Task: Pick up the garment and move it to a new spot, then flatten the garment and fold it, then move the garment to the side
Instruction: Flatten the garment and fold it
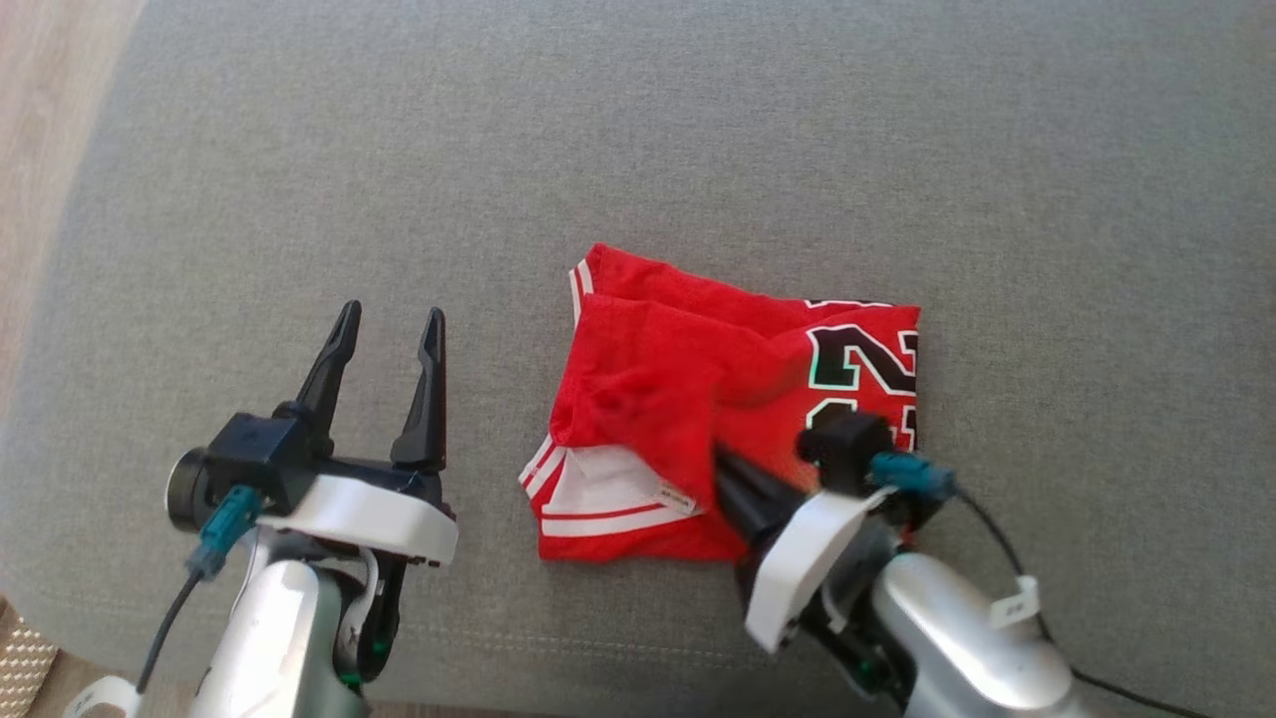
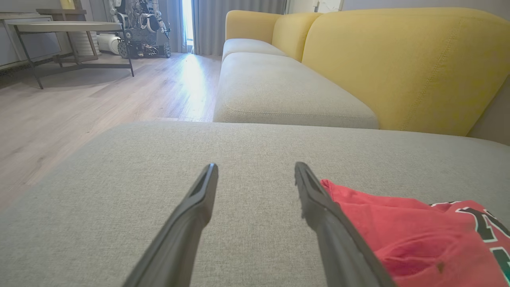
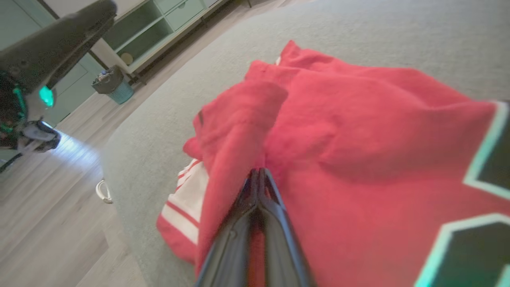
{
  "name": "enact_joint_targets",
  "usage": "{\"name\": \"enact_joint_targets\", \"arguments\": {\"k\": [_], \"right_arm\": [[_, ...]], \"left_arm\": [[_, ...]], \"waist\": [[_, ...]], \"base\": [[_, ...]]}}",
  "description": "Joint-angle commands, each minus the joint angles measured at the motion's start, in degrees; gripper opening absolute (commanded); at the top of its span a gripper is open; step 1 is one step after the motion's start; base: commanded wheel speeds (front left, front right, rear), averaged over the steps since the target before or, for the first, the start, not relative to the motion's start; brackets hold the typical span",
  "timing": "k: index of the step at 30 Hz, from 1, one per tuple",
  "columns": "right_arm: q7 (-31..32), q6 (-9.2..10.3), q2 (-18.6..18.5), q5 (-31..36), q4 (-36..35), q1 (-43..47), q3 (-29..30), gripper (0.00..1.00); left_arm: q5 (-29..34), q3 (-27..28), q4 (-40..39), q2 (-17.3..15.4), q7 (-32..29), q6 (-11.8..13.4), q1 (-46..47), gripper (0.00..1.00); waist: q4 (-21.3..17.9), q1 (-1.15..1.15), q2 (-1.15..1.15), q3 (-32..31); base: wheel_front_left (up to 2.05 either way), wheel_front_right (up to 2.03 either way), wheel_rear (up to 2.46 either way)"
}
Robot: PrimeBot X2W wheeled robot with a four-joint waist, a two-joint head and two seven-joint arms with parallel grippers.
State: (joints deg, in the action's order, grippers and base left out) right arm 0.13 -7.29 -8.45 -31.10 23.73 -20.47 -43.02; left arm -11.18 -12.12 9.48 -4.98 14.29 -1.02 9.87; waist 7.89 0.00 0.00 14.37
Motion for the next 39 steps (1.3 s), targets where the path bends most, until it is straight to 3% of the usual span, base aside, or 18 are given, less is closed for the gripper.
{"name": "enact_joint_targets", "arguments": {"k": [1,9,16,17,18,19,24,29,39], "right_arm": [[0.21,-0.20,0.08,-0.47,-2.38,-0.18,-1.93,0.00],[-1.56,-0.20,-0.55,-1.43,-4.60,0.55,-2.09,0.00],[-5.39,-0.20,-1.62,0.27,-6.95,1.18,7.99,0.00],[-5.66,-0.20,-1.78,0.86,-7.39,1.50,10.32,0.05],[-5.90,-0.20,-1.95,1.68,-7.88,1.83,12.76,0.42],[-6.34,-0.20,-2.01,2.75,-8.52,2.18,15.37,0.98],[-6.53,-0.20,-1.39,9.05,-12.45,5.09,26.88,1.00],[-4.44,-0.20,-0.18,14.08,-17.89,9.54,34.63,1.00],[2.41,-0.20,0.33,18.47,-27.51,18.95,38.97,1.00]], "left_arm": [[-0.27,2.00,-1.68,-0.44,0.69,0.09,1.79,1.00],[-0.19,2.44,-2.08,-0.46,0.70,0.15,1.52,1.00],[-0.16,3.16,-2.15,-0.96,0.70,0.49,0.61,1.00],[-0.16,3.32,-2.25,-1.08,0.70,0.58,0.45,1.00],[-0.16,3.48,-2.38,-1.21,0.70,0.67,0.29,1.00],[-0.16,3.63,-2.49,-1.33,0.70,0.79,0.11,1.00],[-0.40,4.26,-2.96,-1.80,0.71,1.27,-1.04,1.00],[-0.65,5.08,-3.27,-2.61,0.70,1.91,-3.01,1.00],[-1.12,5.69,-5.48,-4.04,-0.51,3.01,-8.49,1.00]], "waist": [[-0.16,0.00,0.00,0.04],[-1.26,0.00,0.00,-0.13],[-2.79,0.00,0.00,-1.52],[-3.12,0.00,0.00,-1.79],[-3.45,0.00,0.00,-2.03],[-3.76,0.00,0.00,-2.30],[-5.09,0.00,0.00,-3.96],[-6.17,0.00,0.00,-6.21],[-7.79,0.00,0.00,-10.56]], "base": [[0.00,0.00,0.00],[0.00,0.00,0.00],[0.00,0.00,0.00],[0.00,0.00,0.00],[0.00,0.00,0.00],[0.00,0.00,0.00],[0.00,0.00,0.00],[0.00,0.00,0.00],[0.00,0.00,0.00]]}}
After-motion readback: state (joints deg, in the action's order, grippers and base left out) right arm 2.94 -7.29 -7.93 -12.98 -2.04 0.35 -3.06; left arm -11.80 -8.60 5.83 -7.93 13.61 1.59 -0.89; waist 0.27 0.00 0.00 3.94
